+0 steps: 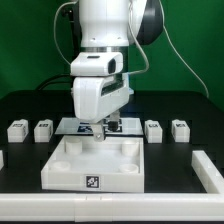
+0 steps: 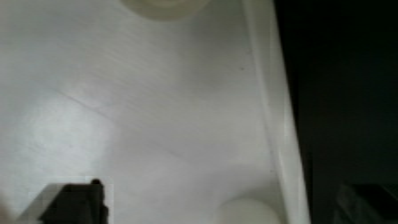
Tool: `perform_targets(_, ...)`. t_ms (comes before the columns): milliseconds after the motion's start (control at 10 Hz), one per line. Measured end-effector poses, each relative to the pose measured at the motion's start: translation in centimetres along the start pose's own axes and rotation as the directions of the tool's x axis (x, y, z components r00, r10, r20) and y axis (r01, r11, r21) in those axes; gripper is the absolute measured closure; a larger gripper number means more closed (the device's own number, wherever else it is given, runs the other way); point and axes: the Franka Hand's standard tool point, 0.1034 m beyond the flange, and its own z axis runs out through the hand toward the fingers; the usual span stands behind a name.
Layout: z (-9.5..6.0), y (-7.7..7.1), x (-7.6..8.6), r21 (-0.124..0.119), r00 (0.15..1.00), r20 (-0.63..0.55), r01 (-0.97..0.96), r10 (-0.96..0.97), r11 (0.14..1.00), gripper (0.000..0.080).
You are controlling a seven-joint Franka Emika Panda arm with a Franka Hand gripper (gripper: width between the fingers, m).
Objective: Assemble one leg
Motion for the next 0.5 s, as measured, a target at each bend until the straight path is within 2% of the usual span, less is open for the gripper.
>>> perform_targets(200, 0.13, -0.17, 0.31, -0.004, 0.999, -0.002, 0.045, -0.045, 0.999, 0.0149)
perform_targets(400, 0.32, -0.3, 0.81, -0.01, 0.967, 0.002, 0.253, -0.253, 0.967, 0.0149)
perform_targets(500, 0.82, -0.39, 0.83, -0.002, 0.958, 0.001, 0.286, -0.286, 0.958, 0.0149)
